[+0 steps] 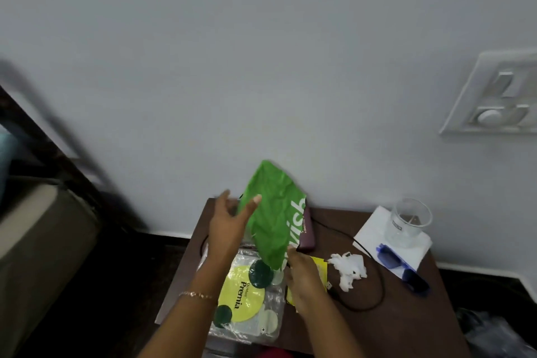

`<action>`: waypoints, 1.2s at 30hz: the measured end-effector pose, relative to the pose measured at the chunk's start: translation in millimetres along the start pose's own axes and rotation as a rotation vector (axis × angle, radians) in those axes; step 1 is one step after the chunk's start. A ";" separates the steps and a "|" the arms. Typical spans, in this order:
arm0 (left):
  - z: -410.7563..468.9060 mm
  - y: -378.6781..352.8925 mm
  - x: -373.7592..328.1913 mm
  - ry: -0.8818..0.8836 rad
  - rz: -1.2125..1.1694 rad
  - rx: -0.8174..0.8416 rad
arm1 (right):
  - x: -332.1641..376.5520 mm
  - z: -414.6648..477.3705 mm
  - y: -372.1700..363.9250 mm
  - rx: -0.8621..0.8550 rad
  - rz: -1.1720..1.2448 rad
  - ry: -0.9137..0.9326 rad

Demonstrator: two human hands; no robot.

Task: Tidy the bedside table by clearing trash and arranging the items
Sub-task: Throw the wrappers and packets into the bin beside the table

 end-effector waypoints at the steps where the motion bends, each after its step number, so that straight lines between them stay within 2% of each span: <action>1: 8.1 -1.9 1.4 0.011 0.043 0.044 | 0.9 3.3 -3.8 0.012 0.067 -0.059; 3: 18.5 -2.5 5.0 0.025 0.090 0.075 | 0.9 6.5 -8.8 0.047 0.233 -0.163; 5: 19.5 -0.2 5.8 0.036 0.080 0.096 | 4.6 4.9 -8.6 0.072 0.348 -0.164; 11: -21.9 19.2 -8.8 0.001 -0.249 0.096 | 23.3 -27.3 18.0 0.086 0.400 0.018; 16: -70.5 9.1 5.0 0.097 -0.483 0.127 | 19.3 -73.8 62.1 0.031 0.460 0.230; 21: -119.1 -52.2 29.9 0.215 -0.531 0.295 | -9.0 -101.3 141.6 -0.224 0.537 0.366; 25: -158.0 -126.0 48.5 0.315 -0.527 0.440 | -34.7 -111.2 220.3 -0.488 0.498 0.400; 32: -206.4 -260.1 85.2 0.397 -0.435 0.662 | -57.3 -119.2 339.4 -0.891 0.442 0.359; 36: -219.6 -325.0 95.6 0.362 -0.325 0.773 | -62.3 -107.5 384.0 -1.031 0.440 0.321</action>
Point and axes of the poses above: each hand's wrist, its own z-axis towards the middle knuckle, its own y-axis out of the back of the hand, x = y × z, the point moved 2 cm from there along z, towards the middle knuckle, and after that the axes turned 10 degrees about -z, right-handed, at the moved point
